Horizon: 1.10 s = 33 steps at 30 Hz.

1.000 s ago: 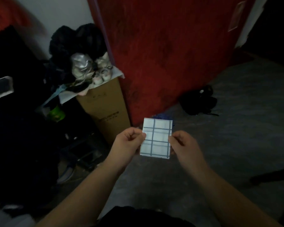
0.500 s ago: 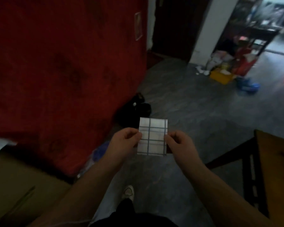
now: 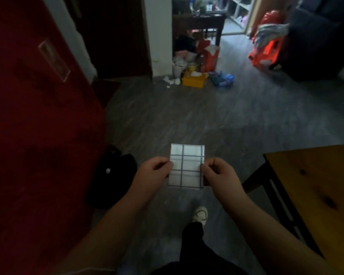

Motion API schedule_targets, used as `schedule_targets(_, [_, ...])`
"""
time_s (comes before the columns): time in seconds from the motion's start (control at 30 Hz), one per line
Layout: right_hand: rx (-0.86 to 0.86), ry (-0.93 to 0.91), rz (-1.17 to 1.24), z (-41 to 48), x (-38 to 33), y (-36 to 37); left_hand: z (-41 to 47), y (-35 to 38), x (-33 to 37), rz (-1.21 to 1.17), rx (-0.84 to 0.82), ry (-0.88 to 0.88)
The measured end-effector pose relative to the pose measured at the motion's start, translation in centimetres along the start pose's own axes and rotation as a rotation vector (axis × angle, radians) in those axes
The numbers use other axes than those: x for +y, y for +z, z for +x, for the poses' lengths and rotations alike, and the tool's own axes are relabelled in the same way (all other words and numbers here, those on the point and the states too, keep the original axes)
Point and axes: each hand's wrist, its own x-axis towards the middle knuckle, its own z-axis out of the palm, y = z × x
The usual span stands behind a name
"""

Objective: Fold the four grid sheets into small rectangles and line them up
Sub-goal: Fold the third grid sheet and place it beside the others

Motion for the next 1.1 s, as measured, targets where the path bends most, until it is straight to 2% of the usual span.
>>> schedule_targets(0.27, [0.124, -0.011, 0.048, 19.0, -2.1, -8.4, 20.2, 10.4, 6.9, 0.046, -0.151, -0.009])
schedule_targets(0.53, [0.304, 0.021, 0.086, 31.8, -5.2, -17.2, 35.3, 20.4, 14.3, 0.082, -0.329, 0.067])
schedule_targets(0.9, [0.653, 0.148, 0.174, 48.2, -5.1, -27.0, 55.1, 36.5, 20.6, 0.129, -0.638, 0.169])
schedule_targets(1.1, [0.89, 0.294, 0.297, 56.8, -5.8, -32.2, 65.1, 46.3, 24.9, 0.217, -0.888, 0.203])
